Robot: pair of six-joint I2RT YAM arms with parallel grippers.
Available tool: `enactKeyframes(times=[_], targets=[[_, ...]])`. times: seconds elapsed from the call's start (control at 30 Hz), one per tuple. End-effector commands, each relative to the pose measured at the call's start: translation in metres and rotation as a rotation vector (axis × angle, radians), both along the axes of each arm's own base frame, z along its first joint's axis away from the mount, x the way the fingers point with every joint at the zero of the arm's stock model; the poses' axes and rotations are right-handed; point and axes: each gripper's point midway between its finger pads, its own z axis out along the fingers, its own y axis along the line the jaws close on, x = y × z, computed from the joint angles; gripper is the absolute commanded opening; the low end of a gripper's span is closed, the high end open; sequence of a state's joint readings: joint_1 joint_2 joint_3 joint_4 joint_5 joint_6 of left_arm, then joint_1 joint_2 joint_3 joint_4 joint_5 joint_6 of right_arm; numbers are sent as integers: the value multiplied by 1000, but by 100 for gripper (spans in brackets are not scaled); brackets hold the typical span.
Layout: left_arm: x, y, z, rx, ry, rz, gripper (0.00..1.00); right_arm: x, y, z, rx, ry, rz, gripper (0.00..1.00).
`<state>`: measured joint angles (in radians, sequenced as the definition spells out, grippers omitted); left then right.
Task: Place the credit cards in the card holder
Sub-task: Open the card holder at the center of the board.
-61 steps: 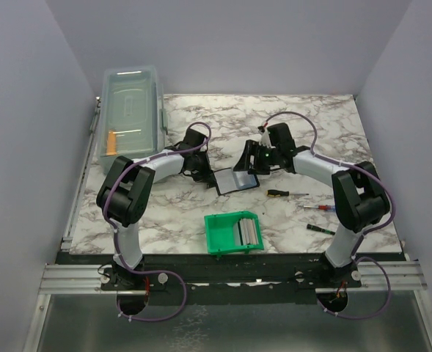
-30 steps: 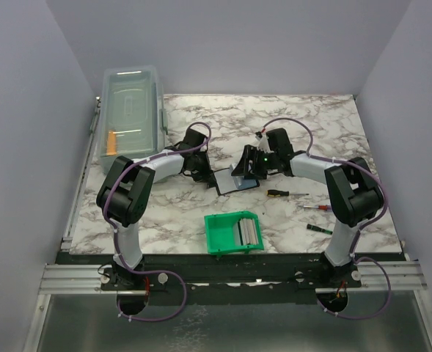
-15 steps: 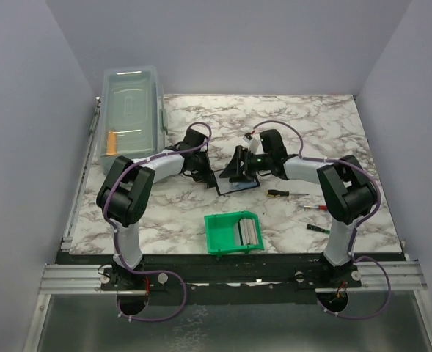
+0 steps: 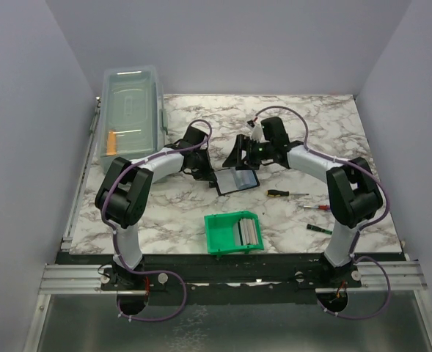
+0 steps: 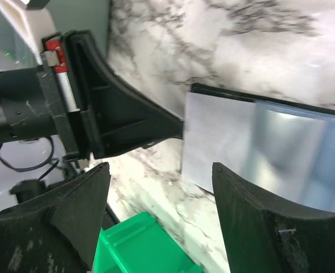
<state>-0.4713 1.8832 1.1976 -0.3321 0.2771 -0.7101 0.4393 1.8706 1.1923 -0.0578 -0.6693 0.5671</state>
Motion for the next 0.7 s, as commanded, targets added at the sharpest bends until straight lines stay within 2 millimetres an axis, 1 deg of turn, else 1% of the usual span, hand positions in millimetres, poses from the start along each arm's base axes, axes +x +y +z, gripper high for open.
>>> enactKeyframes(times=[0.0,0.1,0.23,0.37,0.53,0.67], targets=[[2,-10,20,-49,-20,-38,2,11,-44,-7,-205,-14,-130,76],[2,-9,13,-39,-6,-37,2,7,-52,-21,-257,11,-136,76],[1,-7,7,-26,3,-30,2,2,-54,-33,-261,23,-141,76],[-1,-4,1,-11,10,-27,2,2,-59,-45,-293,23,-146,77],[-3,-3,-6,-2,25,-27,2,1,-58,-56,-296,32,-127,77],[-3,-3,-9,1,28,-27,1,-2,-50,-64,-257,63,-108,76]])
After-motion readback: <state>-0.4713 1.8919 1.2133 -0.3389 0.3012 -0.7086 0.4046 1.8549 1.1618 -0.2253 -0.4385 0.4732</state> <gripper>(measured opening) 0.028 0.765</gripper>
